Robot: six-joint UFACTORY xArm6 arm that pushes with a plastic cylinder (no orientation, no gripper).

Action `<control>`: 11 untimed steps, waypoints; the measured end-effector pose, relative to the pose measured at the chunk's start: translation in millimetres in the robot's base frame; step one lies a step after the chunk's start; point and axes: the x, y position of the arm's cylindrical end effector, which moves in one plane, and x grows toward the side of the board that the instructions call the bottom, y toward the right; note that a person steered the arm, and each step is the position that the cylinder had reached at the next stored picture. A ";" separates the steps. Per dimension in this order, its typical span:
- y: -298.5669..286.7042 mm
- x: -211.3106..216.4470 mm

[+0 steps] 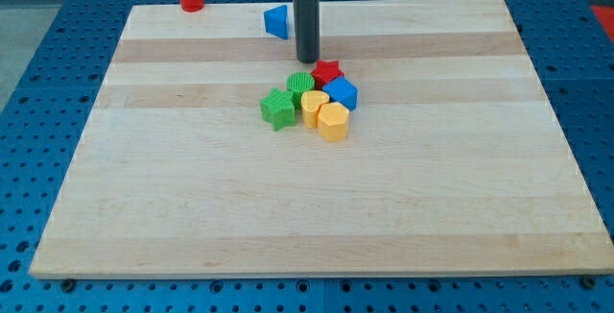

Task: Move the yellow hexagon towards the center left of the board

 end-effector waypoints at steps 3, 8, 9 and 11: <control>143.7 47.8; 32.5 135.3; 11.2 134.4; 4.4 177.2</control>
